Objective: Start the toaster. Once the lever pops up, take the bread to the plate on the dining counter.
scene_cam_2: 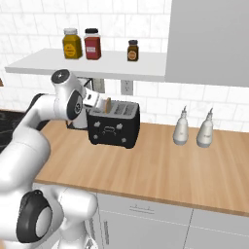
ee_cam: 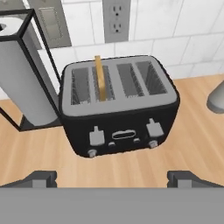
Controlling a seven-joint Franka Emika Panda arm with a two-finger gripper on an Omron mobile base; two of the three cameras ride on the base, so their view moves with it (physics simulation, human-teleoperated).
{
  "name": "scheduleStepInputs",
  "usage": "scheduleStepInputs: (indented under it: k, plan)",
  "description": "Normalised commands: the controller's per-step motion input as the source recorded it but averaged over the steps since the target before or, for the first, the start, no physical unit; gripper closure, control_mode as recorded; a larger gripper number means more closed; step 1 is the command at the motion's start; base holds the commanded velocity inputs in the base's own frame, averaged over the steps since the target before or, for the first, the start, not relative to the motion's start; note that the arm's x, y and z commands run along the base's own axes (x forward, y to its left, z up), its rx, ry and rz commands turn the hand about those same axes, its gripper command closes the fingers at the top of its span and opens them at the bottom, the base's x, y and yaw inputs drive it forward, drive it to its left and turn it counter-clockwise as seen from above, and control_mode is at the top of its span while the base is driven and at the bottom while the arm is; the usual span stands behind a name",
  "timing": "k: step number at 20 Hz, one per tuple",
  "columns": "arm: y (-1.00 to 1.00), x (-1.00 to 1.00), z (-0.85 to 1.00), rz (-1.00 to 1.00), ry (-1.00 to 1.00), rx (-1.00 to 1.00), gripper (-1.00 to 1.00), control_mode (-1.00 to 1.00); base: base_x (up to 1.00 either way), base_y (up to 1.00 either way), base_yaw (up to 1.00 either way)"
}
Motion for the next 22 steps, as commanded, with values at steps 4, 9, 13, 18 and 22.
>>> scheduleStepInputs:
  k: [4,9,13,18,22]
  plan:
    - [-0.06,0.35,-0.2,0.0,0.0,0.0,-1.0,-1.0,0.0,0.0,0.0]
    - [0.0,0.25,-0.32,0.0,-0.01,0.0,-1.0,-1.0,0.0,0.0,0.0]
    - [0.0,0.2,-0.28,0.0,-0.05,0.0,-1.0,-1.0,0.0,0.0,0.0]
    - [0.0,0.34,-0.07,0.0,-0.01,0.0,-1.0,-1.0,0.0,0.0,0.0]
    - [0.0,0.41,0.0,0.0,0.0,0.0,-1.0,-1.0,0.0,0.0,0.0]
